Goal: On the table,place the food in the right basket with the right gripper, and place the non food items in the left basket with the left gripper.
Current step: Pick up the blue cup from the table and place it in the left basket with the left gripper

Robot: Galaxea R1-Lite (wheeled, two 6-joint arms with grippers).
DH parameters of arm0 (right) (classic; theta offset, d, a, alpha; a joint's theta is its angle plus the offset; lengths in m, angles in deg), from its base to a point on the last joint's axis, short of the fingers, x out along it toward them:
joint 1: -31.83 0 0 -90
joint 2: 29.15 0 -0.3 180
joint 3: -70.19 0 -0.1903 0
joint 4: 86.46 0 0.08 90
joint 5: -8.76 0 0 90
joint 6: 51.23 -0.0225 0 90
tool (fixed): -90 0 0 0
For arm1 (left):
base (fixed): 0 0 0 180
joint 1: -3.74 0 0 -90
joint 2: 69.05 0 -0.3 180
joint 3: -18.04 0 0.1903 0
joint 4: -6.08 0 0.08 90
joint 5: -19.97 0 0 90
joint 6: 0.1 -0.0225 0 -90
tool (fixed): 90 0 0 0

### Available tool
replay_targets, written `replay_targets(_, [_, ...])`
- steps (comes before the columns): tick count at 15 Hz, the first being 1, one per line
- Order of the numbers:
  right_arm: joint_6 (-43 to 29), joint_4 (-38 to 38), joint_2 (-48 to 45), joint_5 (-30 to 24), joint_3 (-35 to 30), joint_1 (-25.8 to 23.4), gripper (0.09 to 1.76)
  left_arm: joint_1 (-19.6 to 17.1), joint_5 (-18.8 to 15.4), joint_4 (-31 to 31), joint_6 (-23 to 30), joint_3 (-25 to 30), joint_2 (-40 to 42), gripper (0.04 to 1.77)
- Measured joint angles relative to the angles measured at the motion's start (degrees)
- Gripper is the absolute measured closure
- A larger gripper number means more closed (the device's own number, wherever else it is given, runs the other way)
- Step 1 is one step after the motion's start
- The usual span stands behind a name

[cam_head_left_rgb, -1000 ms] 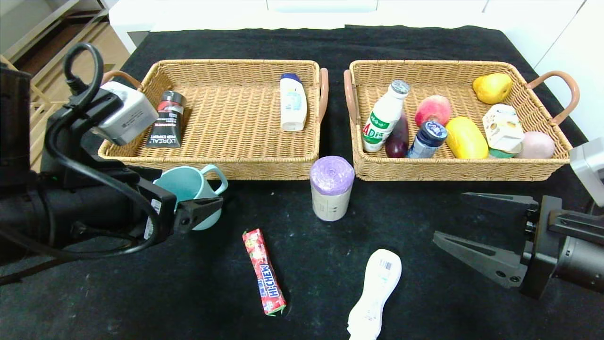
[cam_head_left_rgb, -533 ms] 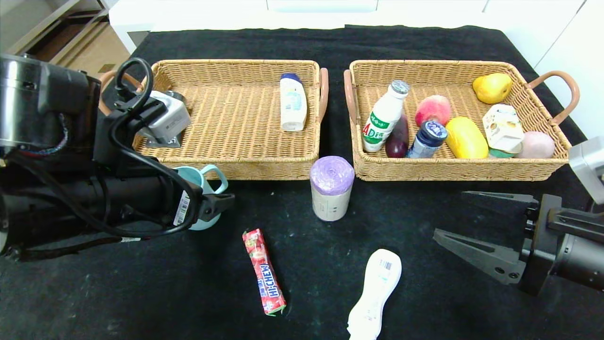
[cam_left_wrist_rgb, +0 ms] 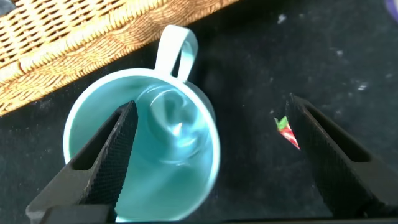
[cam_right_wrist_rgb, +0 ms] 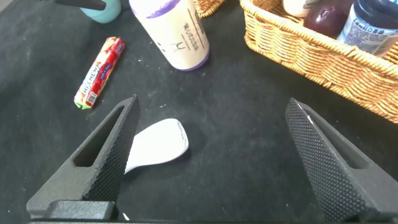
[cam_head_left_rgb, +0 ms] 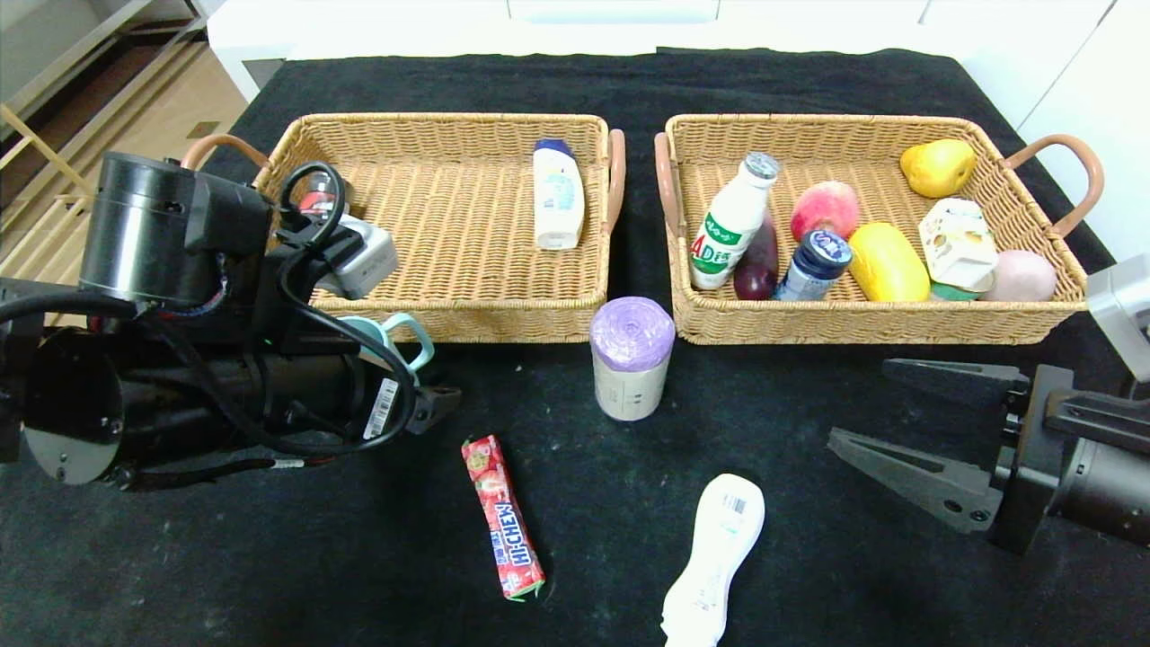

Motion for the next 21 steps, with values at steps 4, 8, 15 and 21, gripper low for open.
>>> replay_targets(4, [0.0,0.0,0.1,0.0,0.0,0.0,0.14,0.0,0.8,0.0,0.0,0.3,-1.4,0.15])
replay_targets(8, [0.0,0.0,0.2,0.0,-0.1,0.0,0.14,0.0,0.4,0.0,0.0,0.5,-1.8,0.78])
replay_targets(15, [0.0,0.0,1.0,0.0,-0.3,0.0,0.14,0.0,0.5,-0.2,0.1,0.8,-2.3,1.62])
replay_targets(21, [0.1,0.0,1.5,0.0,-0.4,0.1,0.14,-0.1,0.4,-0.2,0.1,1.7,-2.4,1.62])
